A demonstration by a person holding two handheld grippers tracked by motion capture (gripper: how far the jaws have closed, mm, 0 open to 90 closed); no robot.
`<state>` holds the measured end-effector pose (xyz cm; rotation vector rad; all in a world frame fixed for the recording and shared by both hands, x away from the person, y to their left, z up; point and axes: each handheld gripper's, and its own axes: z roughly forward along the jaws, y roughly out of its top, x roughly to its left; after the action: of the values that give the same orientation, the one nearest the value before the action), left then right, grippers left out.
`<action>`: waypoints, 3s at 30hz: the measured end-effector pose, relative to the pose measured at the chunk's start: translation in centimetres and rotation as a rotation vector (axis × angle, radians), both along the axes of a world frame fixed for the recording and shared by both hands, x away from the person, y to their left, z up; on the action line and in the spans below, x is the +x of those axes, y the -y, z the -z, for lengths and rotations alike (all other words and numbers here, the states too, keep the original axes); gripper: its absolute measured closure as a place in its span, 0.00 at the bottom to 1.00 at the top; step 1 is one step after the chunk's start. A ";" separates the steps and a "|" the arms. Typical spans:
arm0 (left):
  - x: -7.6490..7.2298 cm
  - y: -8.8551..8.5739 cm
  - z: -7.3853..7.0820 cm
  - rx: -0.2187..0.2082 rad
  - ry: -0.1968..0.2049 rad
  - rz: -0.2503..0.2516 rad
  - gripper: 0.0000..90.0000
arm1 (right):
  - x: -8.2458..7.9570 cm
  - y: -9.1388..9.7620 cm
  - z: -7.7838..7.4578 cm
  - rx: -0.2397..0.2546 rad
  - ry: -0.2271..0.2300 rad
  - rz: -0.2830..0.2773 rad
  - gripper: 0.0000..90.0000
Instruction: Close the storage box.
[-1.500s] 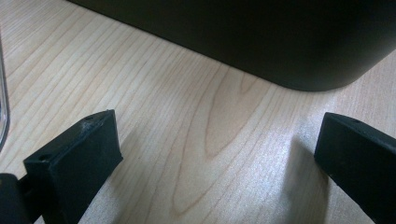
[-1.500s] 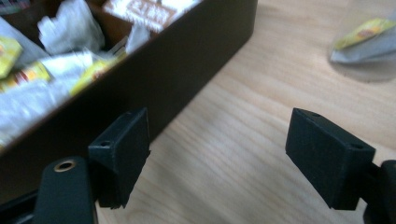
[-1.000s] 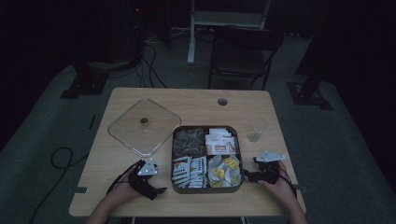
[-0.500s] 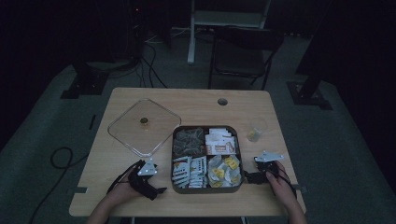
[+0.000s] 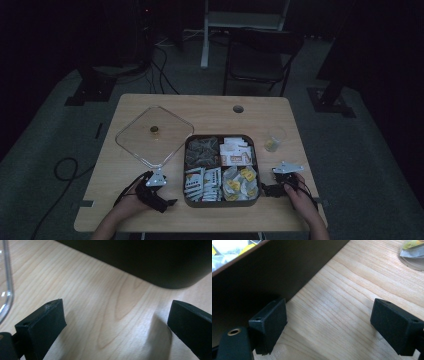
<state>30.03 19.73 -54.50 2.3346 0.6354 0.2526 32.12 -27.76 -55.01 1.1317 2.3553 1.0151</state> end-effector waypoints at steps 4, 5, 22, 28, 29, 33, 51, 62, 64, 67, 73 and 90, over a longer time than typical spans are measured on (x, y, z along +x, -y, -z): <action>0.3 -0.3 -0.5 -0.028 0.002 -0.024 0.02 | 0.0 0.0 0.0 0.000 0.000 0.000 0.15; 0.3 -0.4 -0.7 -0.031 0.006 -0.030 0.02 | 0.0 0.0 0.0 0.000 0.000 0.000 0.15; 2.4 -1.8 -1.7 -0.052 0.027 -0.174 0.02 | 0.0 0.0 0.0 0.001 0.000 0.001 0.15; 3.5 -2.2 -1.9 -0.055 0.047 -0.217 0.02 | 0.0 0.0 0.0 0.000 -0.001 0.001 0.15; 3.6 -2.2 -2.0 -0.059 0.047 -0.225 0.02 | 0.0 0.0 0.0 0.000 0.000 0.001 0.15; 4.4 -2.4 -2.0 -0.060 0.051 -0.253 0.02 | 0.0 0.0 0.0 0.000 0.001 0.000 0.15; 7.1 -3.2 -2.6 -0.064 0.076 -0.349 0.02 | 0.0 0.0 0.0 0.000 0.001 0.000 0.15; 9.2 -3.6 -3.2 -0.084 0.132 -0.458 0.05 | 0.0 0.0 0.0 0.000 0.001 0.000 0.15; 9.7 -3.6 -3.0 -0.082 0.136 -0.474 0.05 | 0.0 0.0 0.0 0.000 0.001 0.000 0.15; 10.3 -3.6 -2.8 -0.076 0.140 -0.493 0.05 | 0.0 0.0 0.0 0.000 0.001 0.000 0.15; 11.4 -3.2 -2.9 -0.086 0.153 -0.515 0.08 | 0.0 0.0 0.0 0.000 0.001 0.000 0.15; 14.9 -4.0 -2.1 -0.104 0.158 -0.641 0.25 | 0.0 0.0 0.0 0.000 0.001 0.000 0.15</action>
<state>44.95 23.72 -52.38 1.9260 1.2687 0.6659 32.11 -27.75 -55.01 1.1313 2.3546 1.0154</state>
